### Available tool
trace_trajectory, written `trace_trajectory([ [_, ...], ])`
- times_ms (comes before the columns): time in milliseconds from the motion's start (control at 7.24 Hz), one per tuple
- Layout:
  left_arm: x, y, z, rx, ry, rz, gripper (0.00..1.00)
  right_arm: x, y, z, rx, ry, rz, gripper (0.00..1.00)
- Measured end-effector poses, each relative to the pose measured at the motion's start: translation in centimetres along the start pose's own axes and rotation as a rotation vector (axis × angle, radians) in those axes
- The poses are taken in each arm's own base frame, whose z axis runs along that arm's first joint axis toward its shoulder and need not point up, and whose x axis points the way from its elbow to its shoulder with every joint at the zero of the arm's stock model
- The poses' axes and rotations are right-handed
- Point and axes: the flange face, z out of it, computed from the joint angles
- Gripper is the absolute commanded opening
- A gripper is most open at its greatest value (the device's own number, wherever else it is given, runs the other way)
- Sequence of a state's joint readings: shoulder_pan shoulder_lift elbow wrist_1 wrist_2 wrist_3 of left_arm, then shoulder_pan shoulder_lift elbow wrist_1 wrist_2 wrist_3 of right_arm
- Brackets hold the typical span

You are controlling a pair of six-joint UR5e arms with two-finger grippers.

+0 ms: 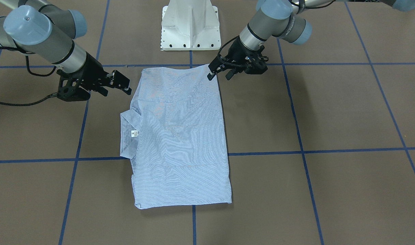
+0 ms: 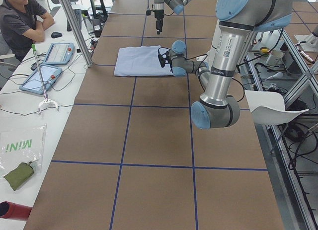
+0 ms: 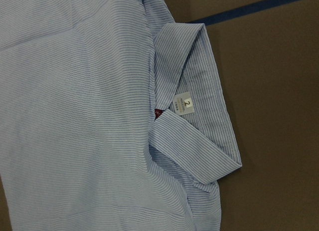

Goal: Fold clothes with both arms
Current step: 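Lift the right gripper off the collar while the left gripper moves to the near corner, then hold the left gripper at the near corner while the right gripper moves toward the robot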

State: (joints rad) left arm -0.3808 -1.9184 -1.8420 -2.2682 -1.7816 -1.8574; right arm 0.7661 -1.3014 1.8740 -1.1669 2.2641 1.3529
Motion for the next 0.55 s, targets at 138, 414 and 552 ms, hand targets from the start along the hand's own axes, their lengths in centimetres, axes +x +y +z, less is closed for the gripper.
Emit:
trace_trajectory([
  [138,-0.4,2.1,1.0,-0.016,-0.008,-0.026,0.99,0.0,0.1,0.0,0.000,0.000,0.000,1.00],
  [414,-1.6,5.9,2.8,-0.044,-0.039,-0.058,0.99,0.0,0.1,-0.1,0.000,-0.001,-0.001,1.00],
  [552,-2.2,7.5,3.7,-0.055,-0.069,-0.063,0.99,-0.1,0.1,-0.1,0.000,-0.003,-0.003,1.00],
])
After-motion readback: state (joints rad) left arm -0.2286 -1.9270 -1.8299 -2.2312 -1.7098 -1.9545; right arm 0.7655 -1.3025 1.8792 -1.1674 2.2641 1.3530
